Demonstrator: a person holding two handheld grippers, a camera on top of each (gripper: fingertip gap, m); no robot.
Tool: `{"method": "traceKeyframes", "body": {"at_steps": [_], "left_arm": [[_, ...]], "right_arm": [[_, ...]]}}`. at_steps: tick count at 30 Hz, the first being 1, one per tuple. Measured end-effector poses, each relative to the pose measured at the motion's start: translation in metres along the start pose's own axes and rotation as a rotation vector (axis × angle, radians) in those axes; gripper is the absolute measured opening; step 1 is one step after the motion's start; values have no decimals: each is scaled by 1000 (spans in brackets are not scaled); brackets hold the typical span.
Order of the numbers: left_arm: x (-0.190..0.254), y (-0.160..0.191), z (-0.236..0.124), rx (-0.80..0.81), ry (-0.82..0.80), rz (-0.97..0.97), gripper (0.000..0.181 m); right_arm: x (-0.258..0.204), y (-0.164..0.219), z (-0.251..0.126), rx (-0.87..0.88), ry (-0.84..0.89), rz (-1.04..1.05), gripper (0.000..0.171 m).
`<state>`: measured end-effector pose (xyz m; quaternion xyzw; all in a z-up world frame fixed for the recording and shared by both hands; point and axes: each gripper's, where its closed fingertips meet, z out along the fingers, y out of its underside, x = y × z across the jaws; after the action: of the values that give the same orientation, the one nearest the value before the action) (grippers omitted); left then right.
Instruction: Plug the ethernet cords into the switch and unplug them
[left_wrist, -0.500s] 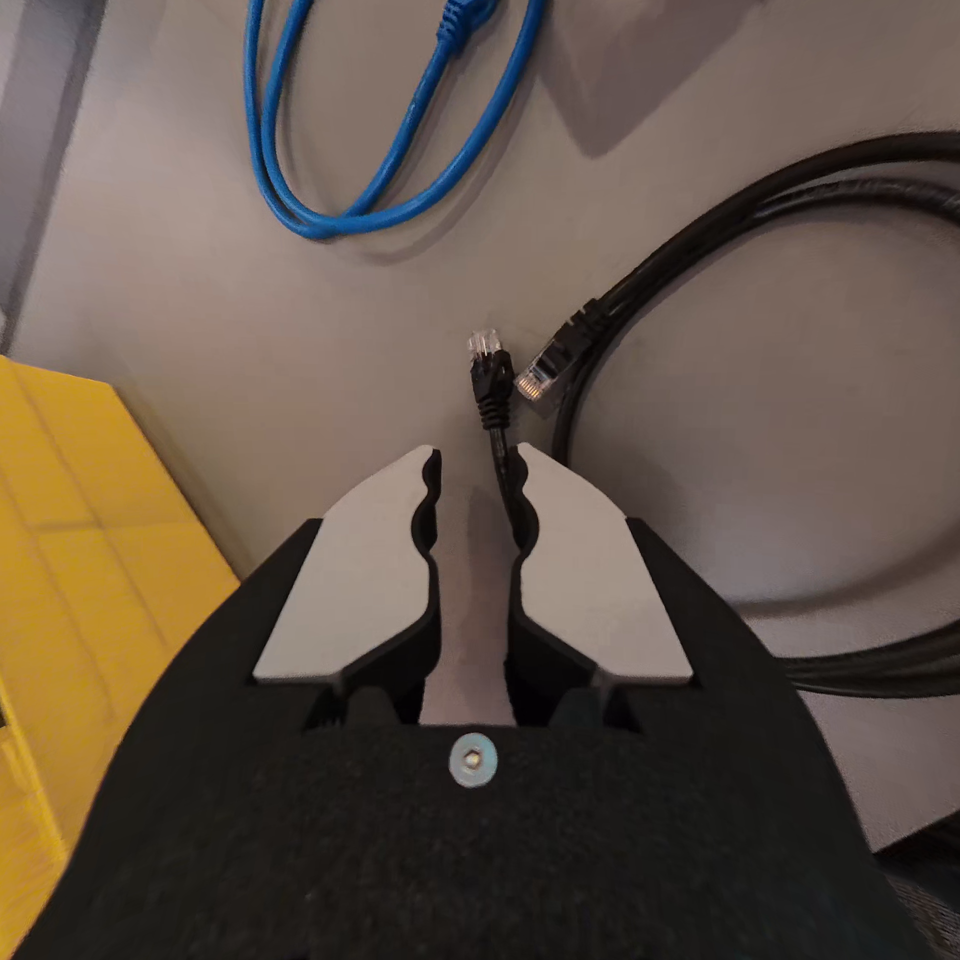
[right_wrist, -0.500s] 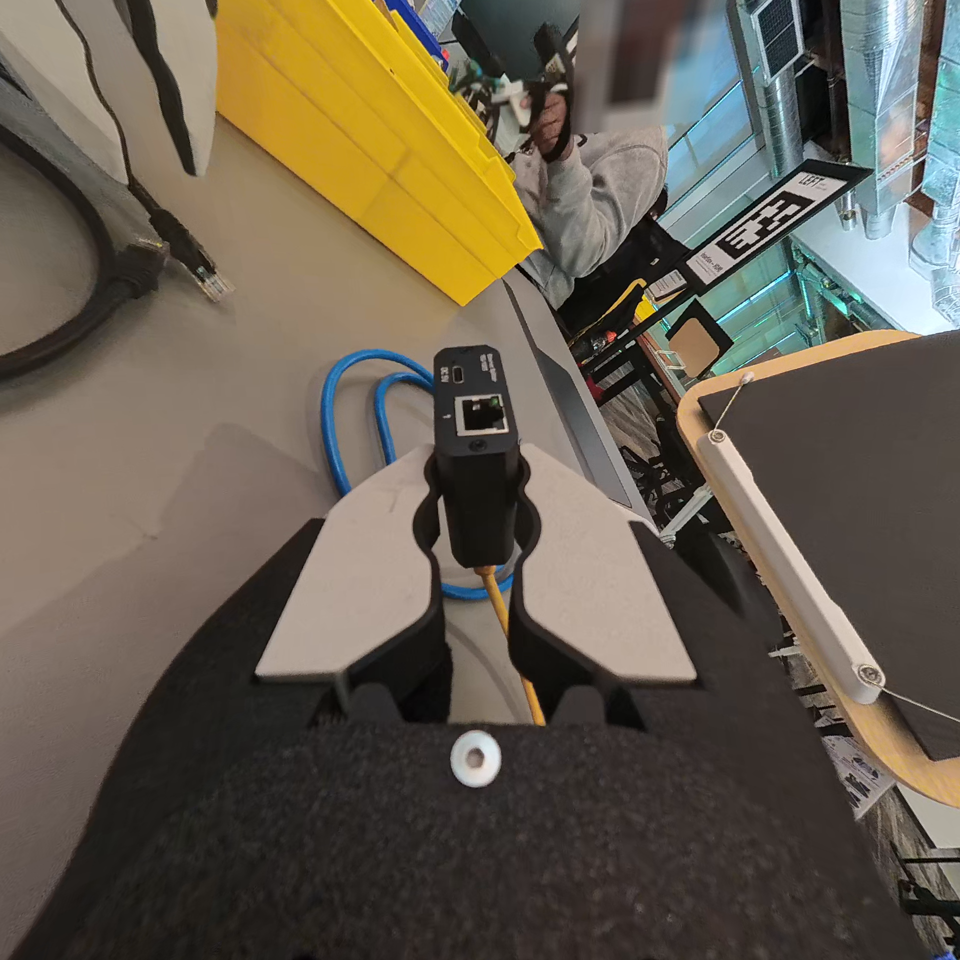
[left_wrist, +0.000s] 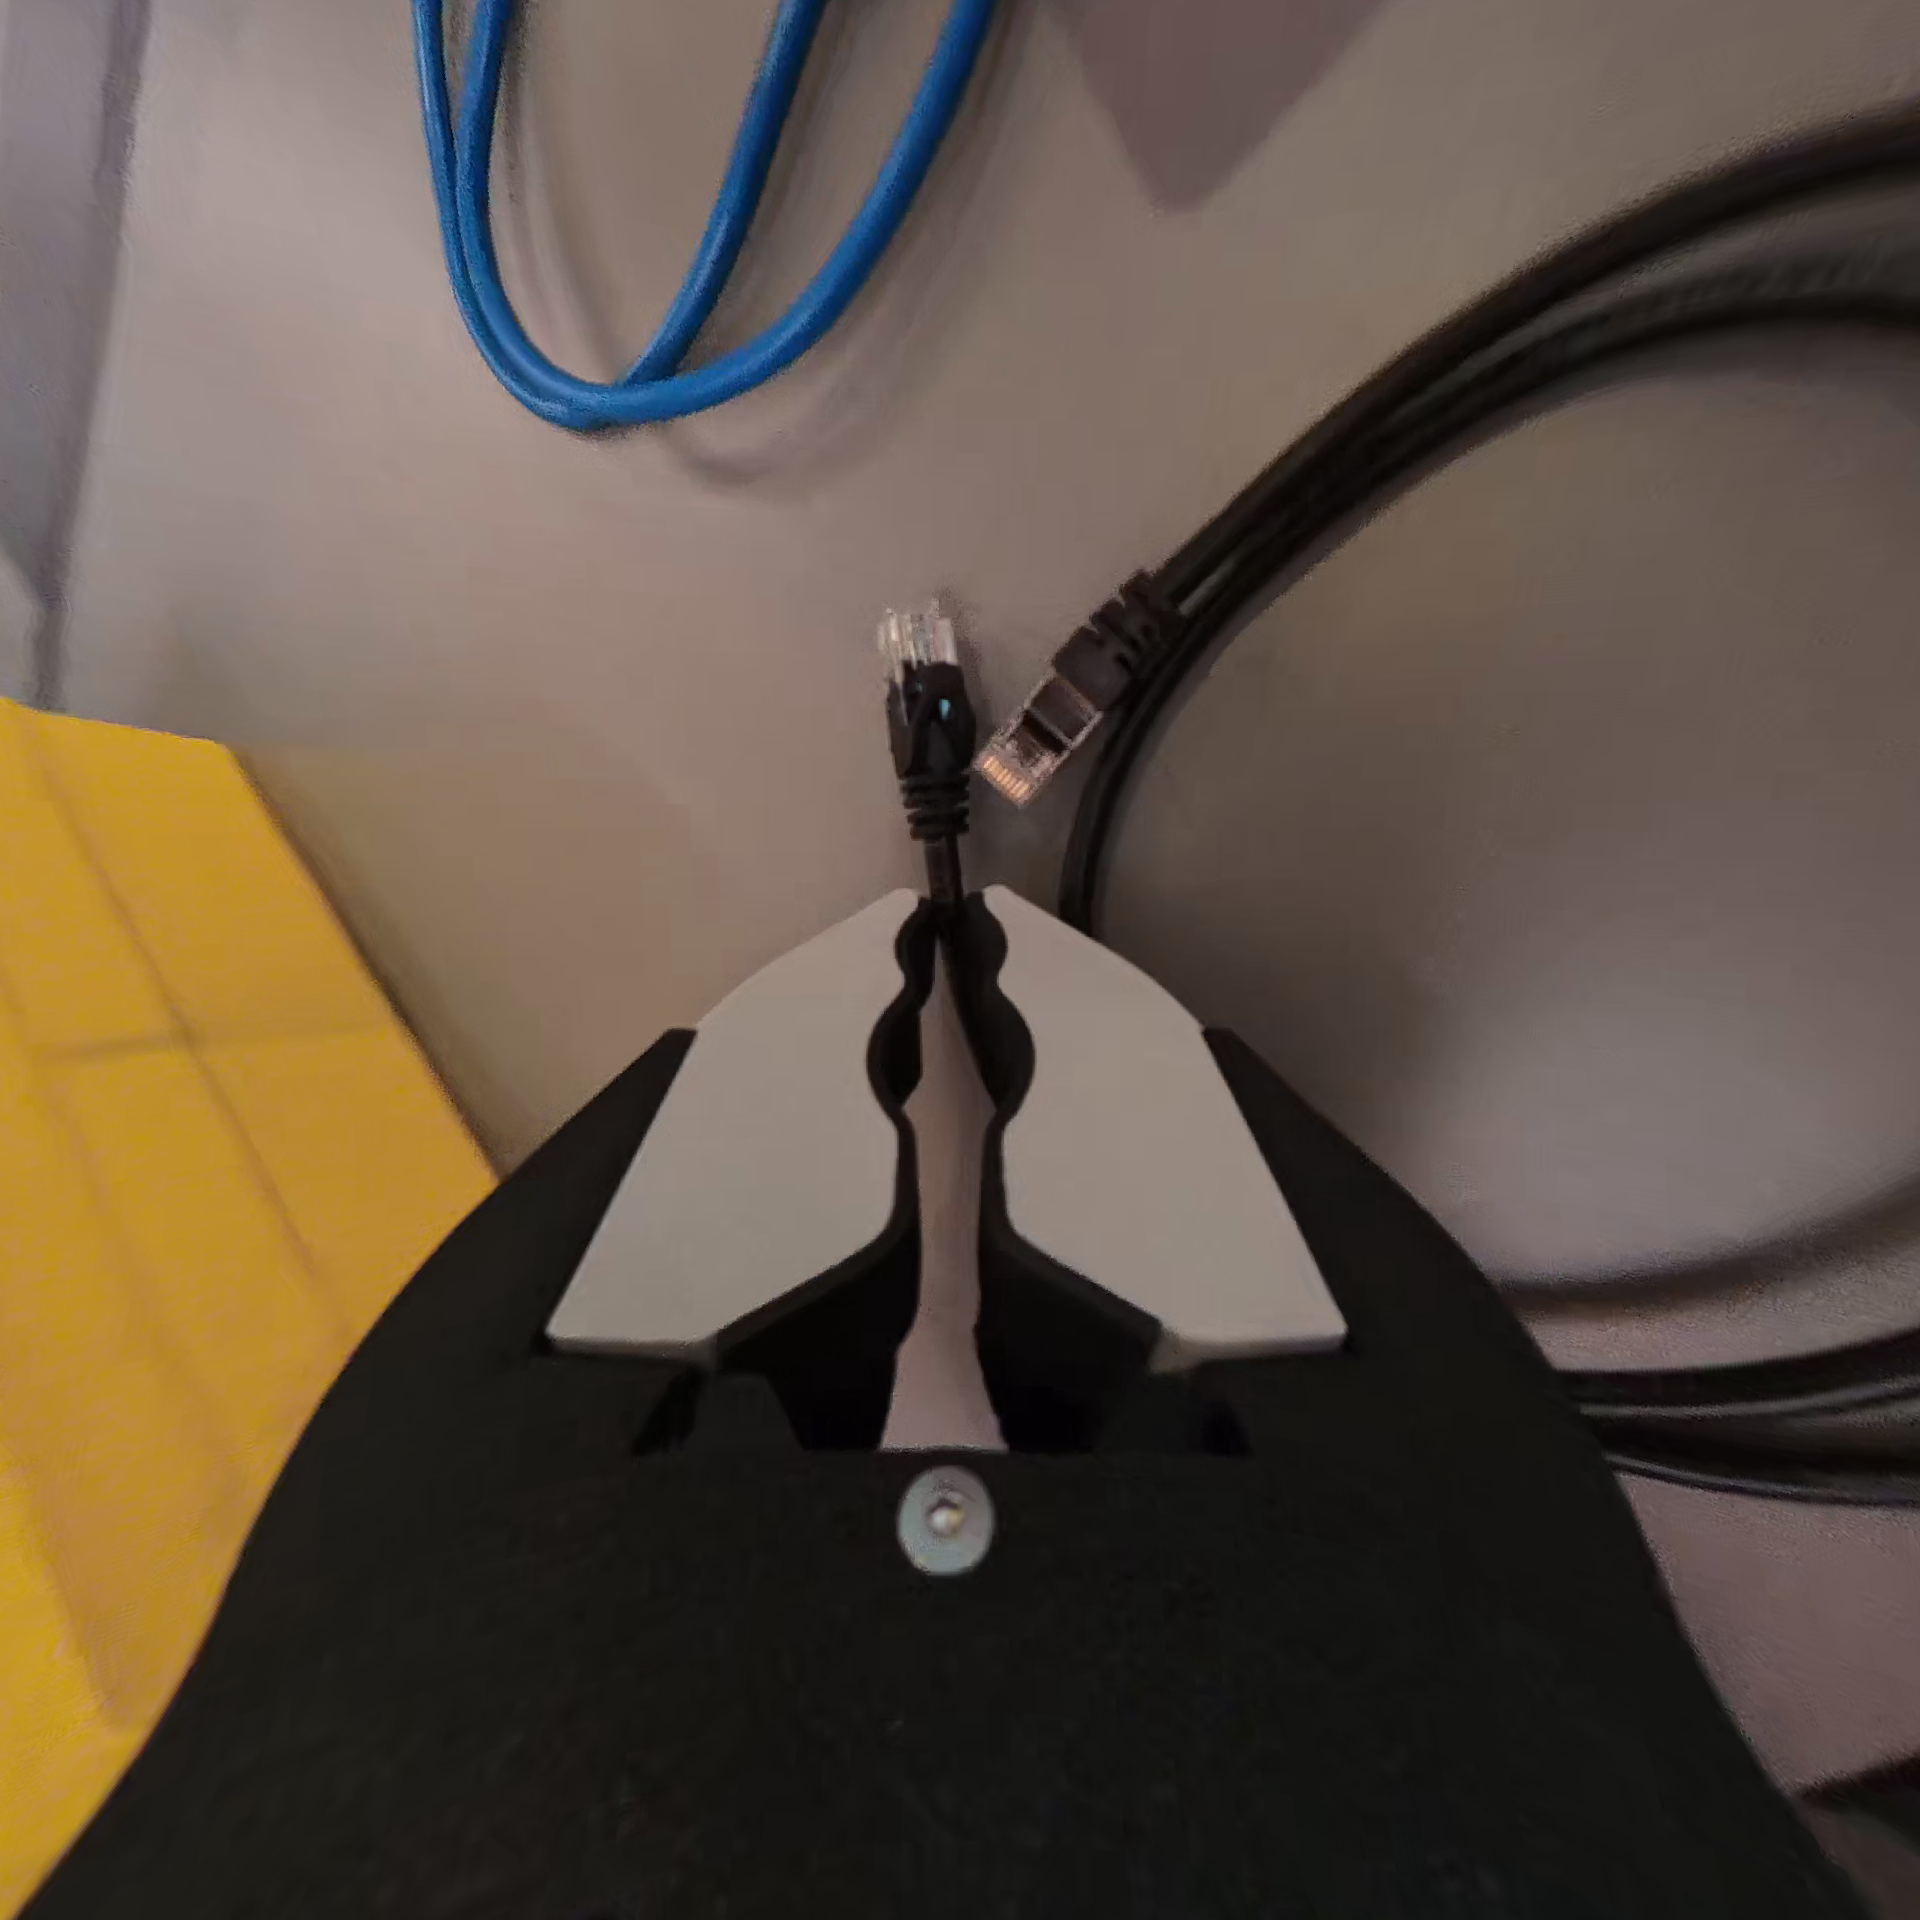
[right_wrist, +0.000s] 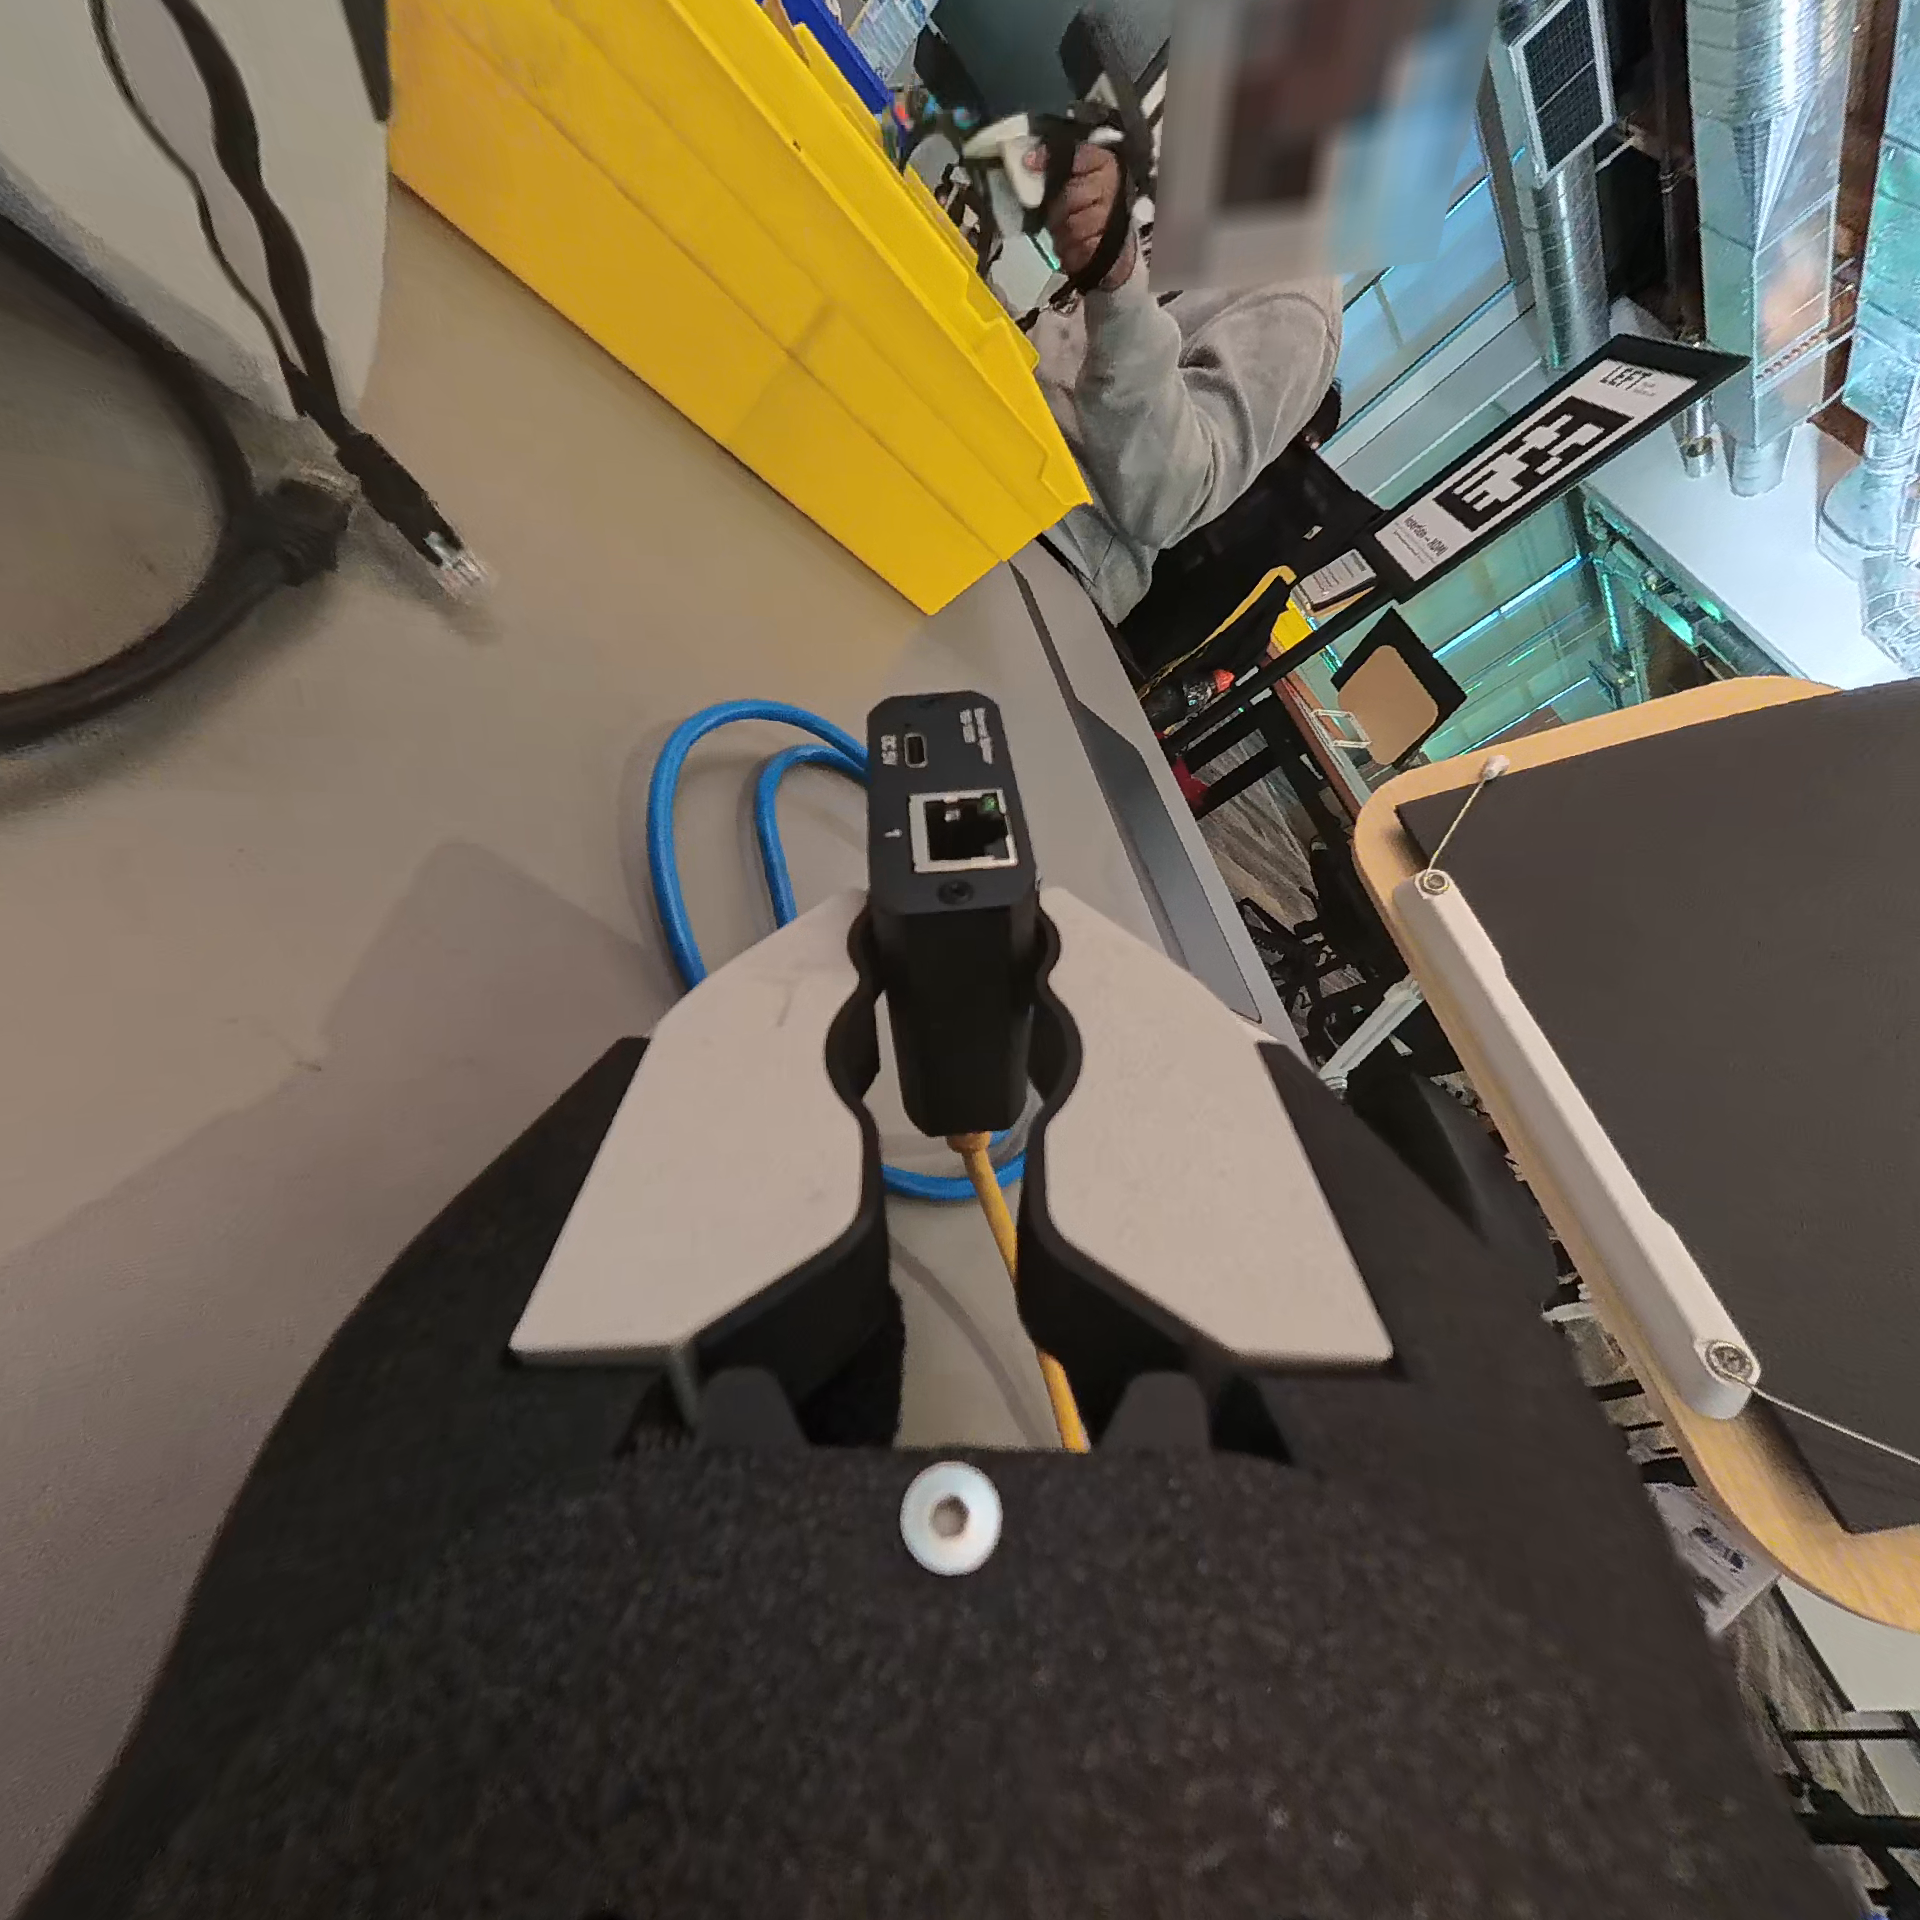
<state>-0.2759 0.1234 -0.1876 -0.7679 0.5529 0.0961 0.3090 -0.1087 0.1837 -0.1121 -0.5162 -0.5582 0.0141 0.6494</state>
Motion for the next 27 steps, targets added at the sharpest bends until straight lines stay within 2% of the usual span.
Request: {"method": "traceKeyframes", "body": {"at_steps": [2, 7, 10, 13, 16, 19, 27], "left_arm": [[-2, -6, -7, 65, 120, -170, 5], [-13, -32, -41, 226, 533, -573, 5], [-14, -55, -61, 266, 723, -660, 5], [-7, -82, -72, 280, 838, -653, 5], [1, -99, -66, 209, 872, -651, 5], [3, -119, -62, 211, 954, -693, 5], [4, -137, -47, 200, 1001, -784, 5]], "right_arm": [[0, 0, 0, -3, 2, -21, 24], [1, 0, 4, -31, 46, -101, 24], [4, -1, 12, -63, 88, -169, 24], [3, -3, 18, -86, 114, -233, 24], [3, -7, 19, -91, 134, -255, 24], [1, -8, 19, -97, 137, -284, 24], [2, -5, 17, -120, 148, -307, 24]]}}
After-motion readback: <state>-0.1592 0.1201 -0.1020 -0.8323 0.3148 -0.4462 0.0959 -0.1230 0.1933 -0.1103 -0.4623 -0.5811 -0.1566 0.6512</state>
